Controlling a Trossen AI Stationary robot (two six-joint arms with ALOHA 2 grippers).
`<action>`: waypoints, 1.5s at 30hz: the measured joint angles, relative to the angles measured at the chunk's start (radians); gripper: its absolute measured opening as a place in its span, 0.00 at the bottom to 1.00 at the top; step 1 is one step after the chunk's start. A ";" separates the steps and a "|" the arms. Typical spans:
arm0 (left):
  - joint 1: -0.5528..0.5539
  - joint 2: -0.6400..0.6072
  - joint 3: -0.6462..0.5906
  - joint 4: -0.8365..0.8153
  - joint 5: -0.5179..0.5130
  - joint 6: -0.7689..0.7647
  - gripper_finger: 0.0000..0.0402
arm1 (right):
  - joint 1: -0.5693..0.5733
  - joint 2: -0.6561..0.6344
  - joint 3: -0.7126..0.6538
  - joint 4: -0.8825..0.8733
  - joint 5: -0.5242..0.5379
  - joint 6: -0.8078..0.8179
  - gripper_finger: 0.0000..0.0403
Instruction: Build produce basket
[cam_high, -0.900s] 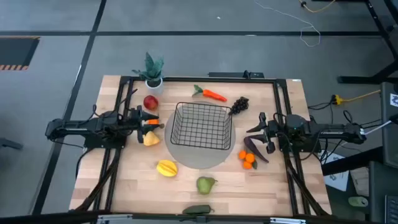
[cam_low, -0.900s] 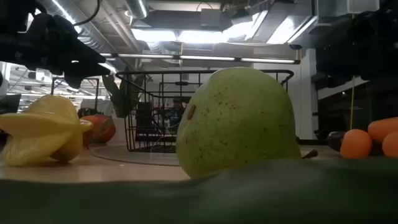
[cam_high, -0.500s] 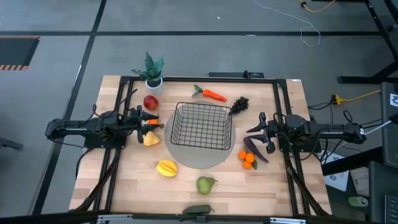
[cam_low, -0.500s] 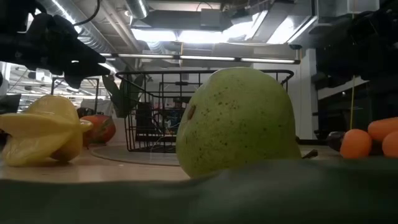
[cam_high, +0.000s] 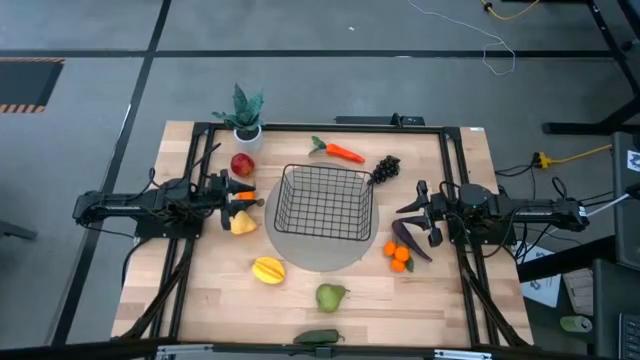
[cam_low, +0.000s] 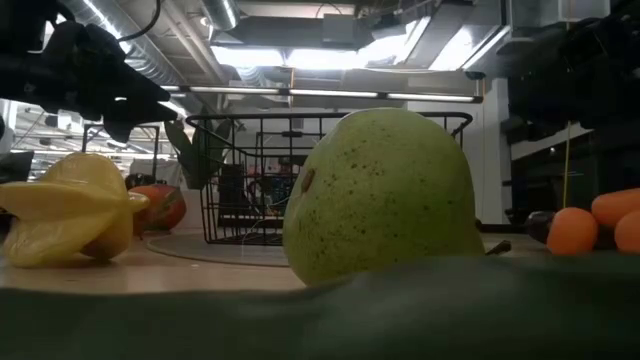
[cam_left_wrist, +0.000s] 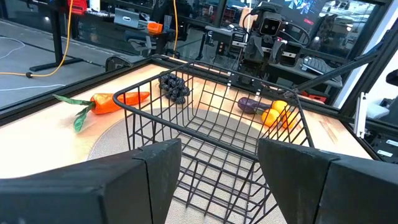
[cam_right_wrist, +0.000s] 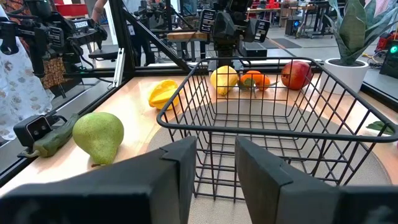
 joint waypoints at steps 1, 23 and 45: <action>0.000 0.000 0.000 0.000 0.000 0.000 0.50 | 0.000 0.000 0.000 0.000 0.000 0.000 0.27; 0.000 0.000 0.000 0.000 0.000 0.000 0.50 | 0.000 0.000 0.000 0.040 0.108 -0.012 0.27; 0.000 0.000 0.000 0.072 -0.045 0.045 0.50 | 0.000 0.000 0.000 0.335 0.482 0.292 0.27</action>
